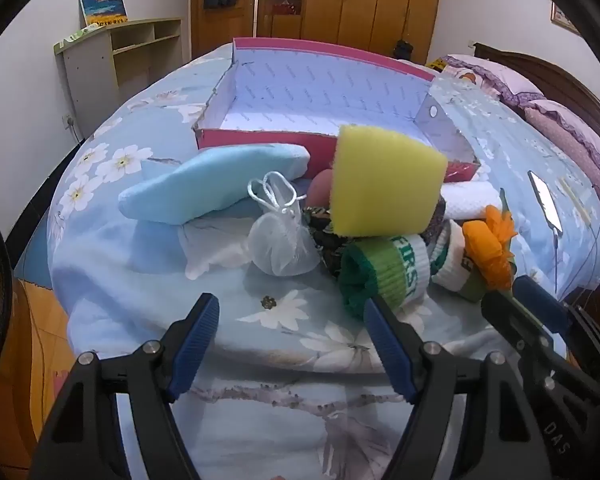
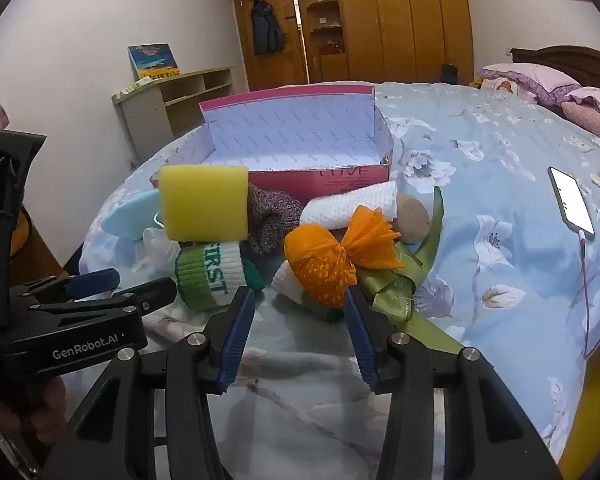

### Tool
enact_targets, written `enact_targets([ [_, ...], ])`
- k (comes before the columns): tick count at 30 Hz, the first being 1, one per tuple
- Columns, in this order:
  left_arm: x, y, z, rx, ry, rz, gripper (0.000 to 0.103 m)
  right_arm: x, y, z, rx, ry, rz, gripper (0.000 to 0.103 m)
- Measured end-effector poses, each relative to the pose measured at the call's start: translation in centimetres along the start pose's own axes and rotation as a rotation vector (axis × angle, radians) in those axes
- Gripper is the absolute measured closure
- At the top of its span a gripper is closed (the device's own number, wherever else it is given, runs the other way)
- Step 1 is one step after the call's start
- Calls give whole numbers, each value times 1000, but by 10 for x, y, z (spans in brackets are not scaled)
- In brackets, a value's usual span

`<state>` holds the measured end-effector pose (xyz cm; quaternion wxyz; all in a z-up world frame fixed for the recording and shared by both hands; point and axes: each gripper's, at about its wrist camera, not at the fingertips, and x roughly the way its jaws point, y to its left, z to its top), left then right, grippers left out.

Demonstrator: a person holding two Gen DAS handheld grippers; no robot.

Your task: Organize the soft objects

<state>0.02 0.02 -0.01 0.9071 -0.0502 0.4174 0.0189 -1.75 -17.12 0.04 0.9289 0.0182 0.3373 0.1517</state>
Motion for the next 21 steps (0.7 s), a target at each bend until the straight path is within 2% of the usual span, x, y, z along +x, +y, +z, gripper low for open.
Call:
enact_targets([
  [21,0,0,0,3,-3,3,24,0,0,1,2,1,0,55],
])
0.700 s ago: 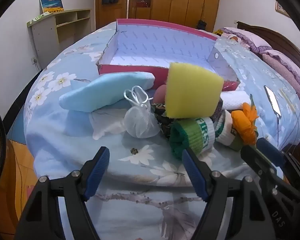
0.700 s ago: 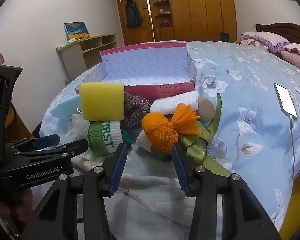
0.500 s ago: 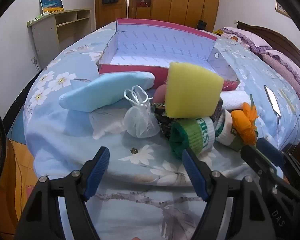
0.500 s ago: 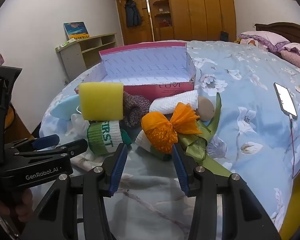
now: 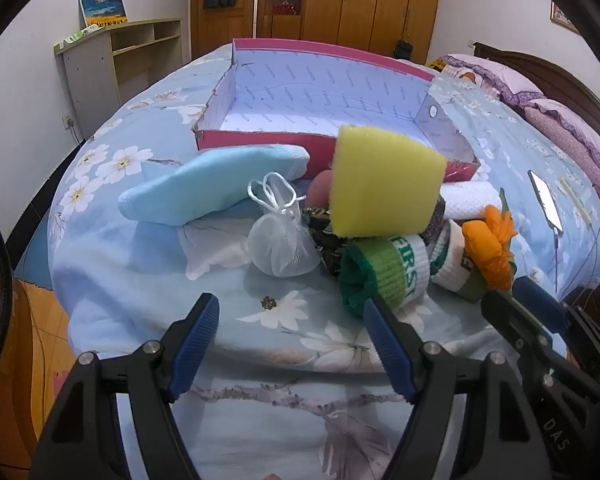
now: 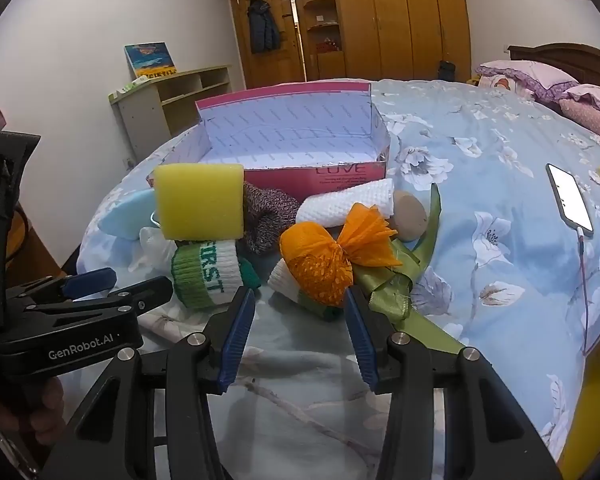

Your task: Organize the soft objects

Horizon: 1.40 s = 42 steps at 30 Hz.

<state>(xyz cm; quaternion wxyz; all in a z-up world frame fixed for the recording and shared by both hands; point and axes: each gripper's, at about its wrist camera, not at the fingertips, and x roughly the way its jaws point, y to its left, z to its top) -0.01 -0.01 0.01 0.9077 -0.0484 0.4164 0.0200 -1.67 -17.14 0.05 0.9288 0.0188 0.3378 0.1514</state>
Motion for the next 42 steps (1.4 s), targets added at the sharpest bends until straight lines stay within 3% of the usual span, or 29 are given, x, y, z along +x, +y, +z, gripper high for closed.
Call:
enact_targets([
  [42,0,0,0,3,-1,3,24,1,-1,-1,1,10,-3,55],
])
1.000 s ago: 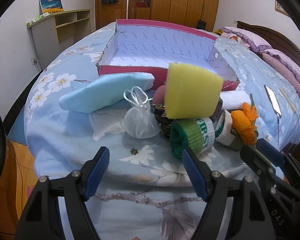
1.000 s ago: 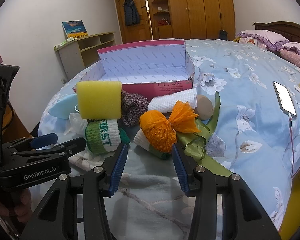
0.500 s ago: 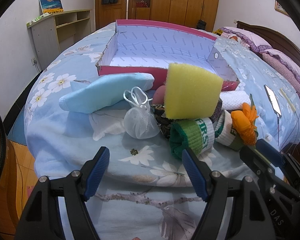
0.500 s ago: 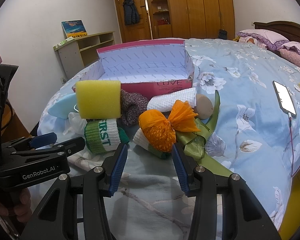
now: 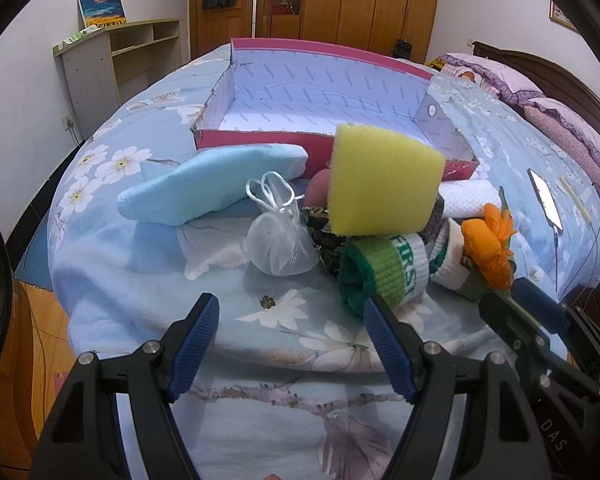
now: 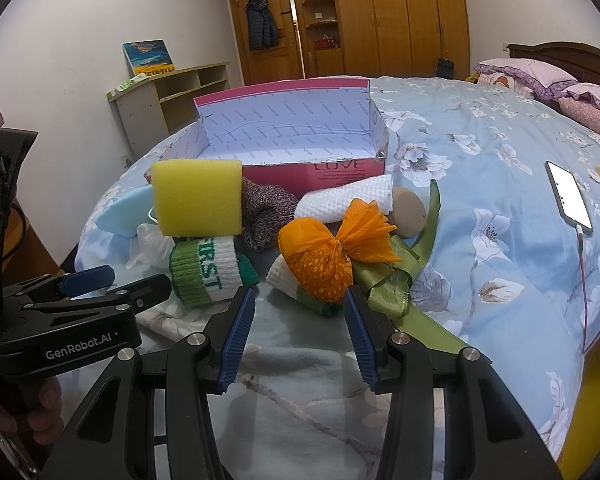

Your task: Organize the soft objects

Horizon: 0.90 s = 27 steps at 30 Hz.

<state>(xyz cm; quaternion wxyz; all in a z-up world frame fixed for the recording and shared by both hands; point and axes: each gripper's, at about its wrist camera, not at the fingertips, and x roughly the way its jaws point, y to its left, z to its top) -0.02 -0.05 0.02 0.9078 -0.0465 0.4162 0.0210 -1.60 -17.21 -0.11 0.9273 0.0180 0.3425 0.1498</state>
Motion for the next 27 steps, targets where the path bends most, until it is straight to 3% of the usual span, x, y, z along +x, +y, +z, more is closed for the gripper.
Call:
enact_targets([
  [27,2,0,-4,1,2,-6,24,1,-3,-3,10,2,-4,56],
])
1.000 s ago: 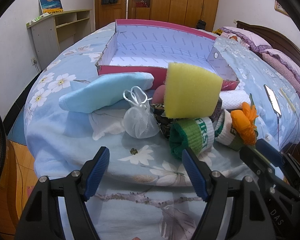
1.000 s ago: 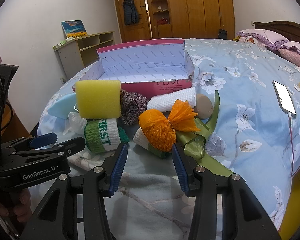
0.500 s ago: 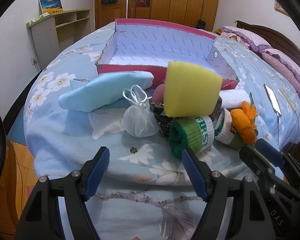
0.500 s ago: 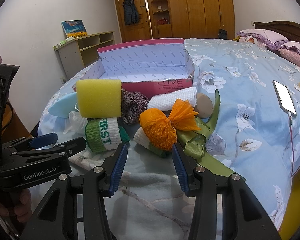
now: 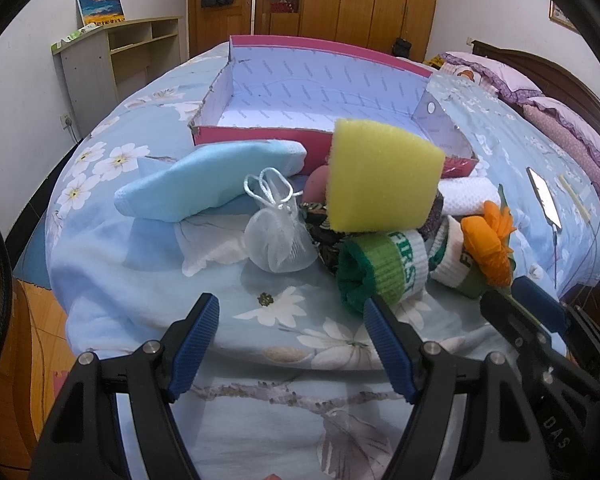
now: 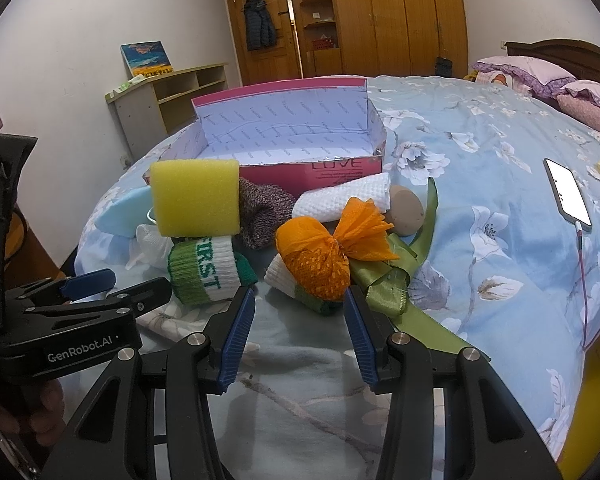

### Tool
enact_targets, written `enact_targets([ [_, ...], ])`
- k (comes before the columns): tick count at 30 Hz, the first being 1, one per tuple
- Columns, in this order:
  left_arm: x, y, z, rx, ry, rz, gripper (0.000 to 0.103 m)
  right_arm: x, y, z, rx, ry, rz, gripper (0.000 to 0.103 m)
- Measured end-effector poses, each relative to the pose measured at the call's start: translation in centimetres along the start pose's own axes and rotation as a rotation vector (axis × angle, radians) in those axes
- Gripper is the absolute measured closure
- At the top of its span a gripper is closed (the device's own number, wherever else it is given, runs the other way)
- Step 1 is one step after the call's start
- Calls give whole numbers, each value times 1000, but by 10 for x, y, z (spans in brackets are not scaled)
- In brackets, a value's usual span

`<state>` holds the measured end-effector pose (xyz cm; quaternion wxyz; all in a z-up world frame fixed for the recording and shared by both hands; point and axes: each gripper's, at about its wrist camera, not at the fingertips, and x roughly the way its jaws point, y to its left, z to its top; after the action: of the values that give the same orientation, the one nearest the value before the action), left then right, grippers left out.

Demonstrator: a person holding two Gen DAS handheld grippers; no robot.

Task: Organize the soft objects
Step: 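Grasp the white mesh drawstring bag with the left gripper while the right gripper grasps the orange mesh ball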

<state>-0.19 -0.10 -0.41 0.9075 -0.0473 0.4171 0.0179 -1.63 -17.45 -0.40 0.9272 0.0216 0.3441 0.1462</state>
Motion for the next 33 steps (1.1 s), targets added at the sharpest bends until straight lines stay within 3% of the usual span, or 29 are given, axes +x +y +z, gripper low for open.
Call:
enact_targets([
  [18,-13,15,13,59,-50,-20,24,-9,-1,9,-29,-20,7,56],
  [29,9,19,26,46,-38,-8,25,-4,-7,9,-13,-6,33,56],
  [33,23,19,30,34,-12,-19,41,-1,-8,9,-9,0,34,55],
])
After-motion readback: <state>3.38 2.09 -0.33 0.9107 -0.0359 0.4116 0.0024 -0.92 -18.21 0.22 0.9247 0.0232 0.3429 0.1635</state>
